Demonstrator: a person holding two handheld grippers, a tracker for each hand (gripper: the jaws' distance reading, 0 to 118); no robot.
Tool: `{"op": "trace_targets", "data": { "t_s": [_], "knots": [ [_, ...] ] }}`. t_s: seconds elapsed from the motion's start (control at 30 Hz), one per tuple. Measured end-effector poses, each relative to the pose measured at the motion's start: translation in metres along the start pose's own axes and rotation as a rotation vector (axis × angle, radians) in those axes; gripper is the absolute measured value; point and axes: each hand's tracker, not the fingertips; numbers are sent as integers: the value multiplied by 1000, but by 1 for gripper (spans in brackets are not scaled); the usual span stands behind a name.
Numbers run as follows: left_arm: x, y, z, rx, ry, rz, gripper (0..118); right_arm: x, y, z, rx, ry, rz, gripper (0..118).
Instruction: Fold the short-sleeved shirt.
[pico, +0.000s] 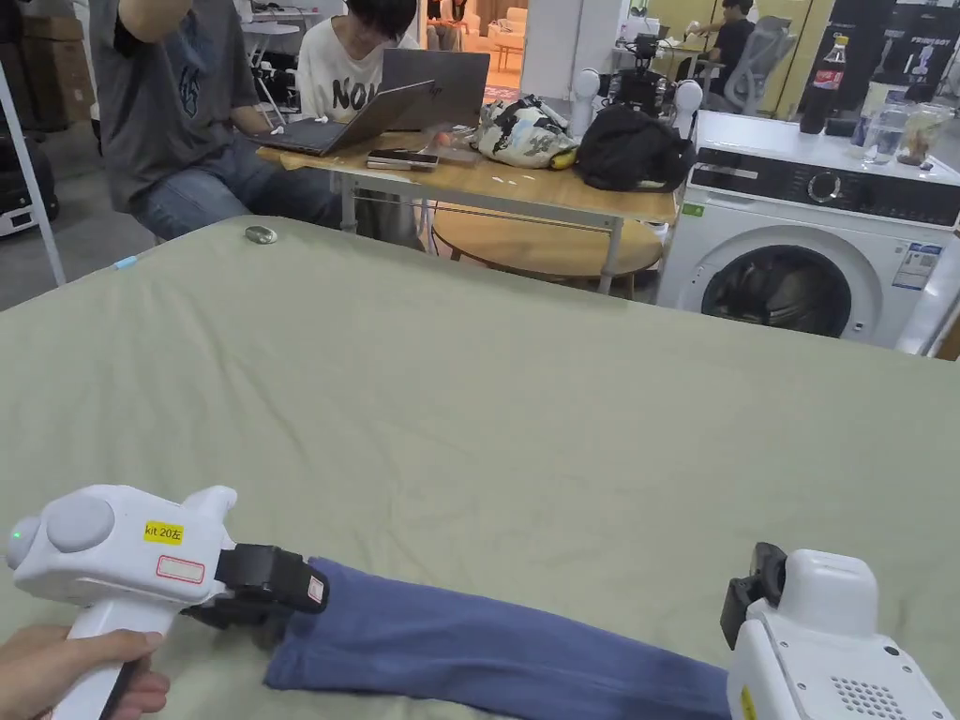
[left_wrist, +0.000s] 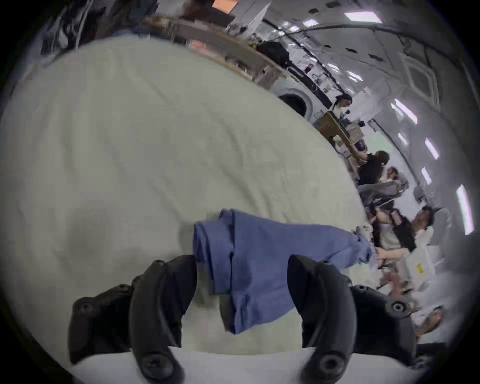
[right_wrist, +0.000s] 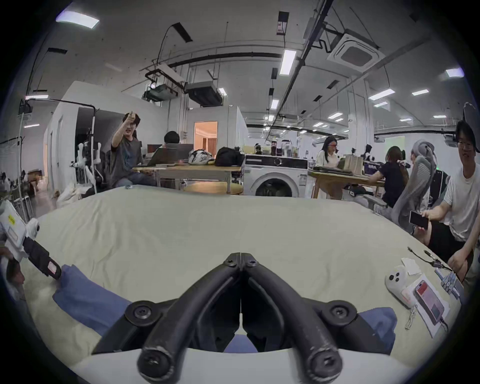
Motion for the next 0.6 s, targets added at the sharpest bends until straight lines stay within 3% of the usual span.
{"op": "trace_targets", "data": {
  "t_s": [0.07,0.3,0.33,0.4,0.43,0.6],
  "knots": [
    [-20,-2,-18,-87,-115,95,73,1,-1,-1,-11,4,-5,0],
    [-8,-22,-30,14,-336,207,72,4,-5,-3,-33,1,-18,0],
    [-5,-25,-33,26,-342,205,60,4,-6,-3,-39,2,-25,0],
    [-2,-25,-42,23,-305,192,20,4,-9,-5,-52,2,-32,0],
    [1,-27,-50,5,-241,179,10,5,-10,-5,-57,4,-36,0],
    [8,-33,-43,58,-242,194,6,9,-12,-3,-71,4,-35,0]
  ]
}}
